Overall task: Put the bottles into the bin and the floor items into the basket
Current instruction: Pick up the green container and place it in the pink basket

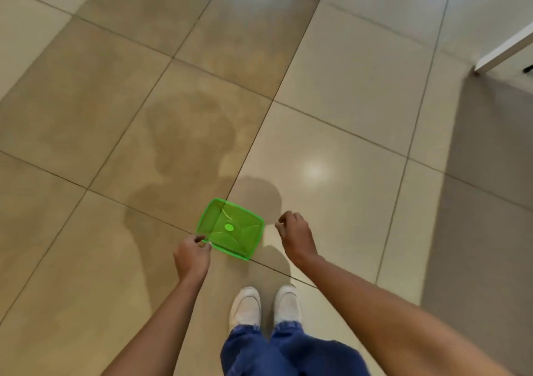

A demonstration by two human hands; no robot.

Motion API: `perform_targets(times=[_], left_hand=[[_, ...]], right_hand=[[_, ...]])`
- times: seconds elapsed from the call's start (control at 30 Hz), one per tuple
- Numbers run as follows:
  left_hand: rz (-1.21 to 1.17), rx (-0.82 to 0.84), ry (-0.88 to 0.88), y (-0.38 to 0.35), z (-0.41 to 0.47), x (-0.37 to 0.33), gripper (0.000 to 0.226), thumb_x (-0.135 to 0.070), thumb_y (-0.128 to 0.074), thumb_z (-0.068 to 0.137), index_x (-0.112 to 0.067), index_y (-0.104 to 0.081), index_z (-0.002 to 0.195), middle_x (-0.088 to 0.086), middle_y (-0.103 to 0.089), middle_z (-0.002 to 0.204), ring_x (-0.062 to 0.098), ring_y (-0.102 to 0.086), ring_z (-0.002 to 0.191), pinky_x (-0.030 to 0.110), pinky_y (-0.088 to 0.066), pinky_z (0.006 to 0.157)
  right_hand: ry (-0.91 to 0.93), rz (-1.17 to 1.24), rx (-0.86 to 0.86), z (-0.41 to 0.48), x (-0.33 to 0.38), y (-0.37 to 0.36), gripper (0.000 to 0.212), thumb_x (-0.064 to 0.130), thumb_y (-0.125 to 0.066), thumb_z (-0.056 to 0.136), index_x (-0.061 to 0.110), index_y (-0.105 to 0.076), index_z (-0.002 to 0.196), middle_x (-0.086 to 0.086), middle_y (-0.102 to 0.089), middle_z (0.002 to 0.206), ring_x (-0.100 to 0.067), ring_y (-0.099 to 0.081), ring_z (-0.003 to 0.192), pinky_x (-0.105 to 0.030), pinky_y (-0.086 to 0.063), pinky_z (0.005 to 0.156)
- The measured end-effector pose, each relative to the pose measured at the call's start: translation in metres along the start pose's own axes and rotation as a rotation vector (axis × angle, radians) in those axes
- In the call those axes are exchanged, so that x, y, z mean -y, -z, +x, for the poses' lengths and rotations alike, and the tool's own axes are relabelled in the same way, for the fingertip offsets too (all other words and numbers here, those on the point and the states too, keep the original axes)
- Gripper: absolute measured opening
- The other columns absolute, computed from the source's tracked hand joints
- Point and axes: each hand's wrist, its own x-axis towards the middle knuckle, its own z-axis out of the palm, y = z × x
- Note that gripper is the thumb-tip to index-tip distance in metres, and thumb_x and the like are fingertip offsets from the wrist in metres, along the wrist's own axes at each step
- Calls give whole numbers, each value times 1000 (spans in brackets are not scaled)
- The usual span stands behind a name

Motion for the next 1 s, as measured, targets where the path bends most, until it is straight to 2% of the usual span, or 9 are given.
perform_targets(times=[0.1, 0.23, 0.33, 0.47, 0.6, 0.7, 0.83, 0.93, 1.0], left_hand=[[23, 19, 75, -49, 70, 38, 46, -15, -72, 81, 0, -59, 123, 23, -63, 121, 36, -57, 115, 36, -41, 94], [-27, 9, 183, -99, 139, 83, 62, -13, -72, 81, 4, -44, 134, 27, -49, 132, 38, -42, 126, 39, -34, 99], [-46, -31, 258, -121, 161, 98, 56, -9, -68, 82, 6, -43, 130, 30, -46, 132, 42, -45, 122, 44, -38, 97], [-142, -82, 274, -125, 167, 95, 42, -11, -61, 88, 4, -42, 122, 29, -56, 122, 43, -56, 111, 45, -44, 87], [-197, -181, 167, -94, 152, 71, 27, -7, -54, 91, 1, -48, 116, 28, -62, 111, 41, -59, 102, 39, -42, 80], [-209, -277, 11, -55, 126, 38, 18, -6, -56, 90, 1, -53, 107, 25, -63, 105, 38, -60, 97, 38, -40, 77], [-271, -333, -136, 4, 66, -20, 20, -14, -61, 89, -5, -62, 107, 16, -68, 107, 33, -63, 92, 33, -40, 75], [-346, -326, -218, 56, 5, -76, 21, -16, -61, 91, -5, -66, 108, 8, -68, 102, 26, -64, 82, 15, -40, 66], [-398, -294, -271, 91, -39, -112, 19, -13, -60, 92, -4, -65, 108, 1, -63, 99, 13, -59, 68, -1, -36, 55]], right_hand=[[-15, -78, 119, 71, -25, -67, 32, 15, -52, 95, 2, -50, 124, -19, -52, 125, -35, -51, 116, -37, -42, 94], [-127, -127, 172, 139, -45, -139, 37, 12, -55, 93, -2, -45, 126, -23, -48, 130, -37, -48, 121, -37, -39, 99], [-168, -128, 142, 162, -50, -173, 36, 6, -55, 89, -1, -45, 123, -23, -49, 127, -37, -48, 119, -35, -40, 97], [-219, -95, 102, 170, -46, -183, 32, 3, -57, 84, 3, -56, 117, -21, -58, 119, -36, -54, 114, -35, -45, 93], [-165, 5, 19, 153, -31, -149, 21, 1, -56, 84, 6, -68, 100, -18, -68, 105, -31, -61, 100, -33, -48, 82], [-15, 72, -107, 118, -3, -97, 15, -1, -59, 84, 6, -66, 95, -11, -65, 95, -24, -56, 87, -26, -39, 72], [101, 183, -286, 56, 33, -17, 16, -2, -60, 82, 9, -63, 93, -5, -60, 90, -20, -54, 84, -23, -35, 73], [160, 197, -380, 7, 56, 50, 17, -2, -62, 81, 12, -61, 91, 0, -59, 88, -19, -52, 82, -22, -32, 73], [215, 179, -450, -28, 70, 95, 17, 0, -65, 82, 14, -60, 90, 2, -59, 87, -18, -49, 82, -20, -30, 72]])
